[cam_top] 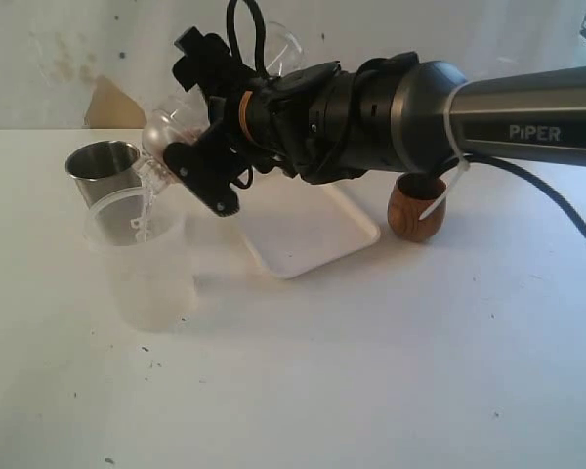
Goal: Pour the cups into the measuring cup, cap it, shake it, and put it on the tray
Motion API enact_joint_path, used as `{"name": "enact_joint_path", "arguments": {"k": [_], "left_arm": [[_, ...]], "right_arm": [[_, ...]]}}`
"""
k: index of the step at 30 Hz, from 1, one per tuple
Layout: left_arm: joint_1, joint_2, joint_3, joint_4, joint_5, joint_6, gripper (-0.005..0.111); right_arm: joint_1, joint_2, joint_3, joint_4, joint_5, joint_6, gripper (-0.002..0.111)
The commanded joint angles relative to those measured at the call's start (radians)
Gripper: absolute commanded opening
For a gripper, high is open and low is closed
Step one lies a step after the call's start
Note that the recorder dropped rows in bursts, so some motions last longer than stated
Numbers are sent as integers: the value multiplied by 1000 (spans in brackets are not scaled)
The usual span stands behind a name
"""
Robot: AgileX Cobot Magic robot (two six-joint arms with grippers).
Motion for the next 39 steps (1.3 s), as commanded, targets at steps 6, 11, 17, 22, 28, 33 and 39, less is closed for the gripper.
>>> {"name": "enact_joint_path", "arguments": {"k": [6,11,17,22,28,33,39], "left_arm": [[-2,-5,4,-1,0,-3,0],[-2,-5,4,-1,0,-3,0],[-2,-5,4,-1,0,-3,0],[-2,-5,4,-1,0,-3,0],[-2,-5,4,-1,0,-3,0],[-2,-5,4,-1,0,-3,0],[-2,-5,4,-1,0,-3,0]], "right_arm": [[0,-22,-2,-9,24,-31,0],[0,-22,-2,-9,24,-38,0],[9,-22,-2,-9,11,-54,0],[9,-22,-2,-9,10,-95,0],[9,-22,-2,-9,10,-125,0],[9,-22,-2,-9,10,-125,0],[9,-22,-2,-9,10,-128,0]]}}
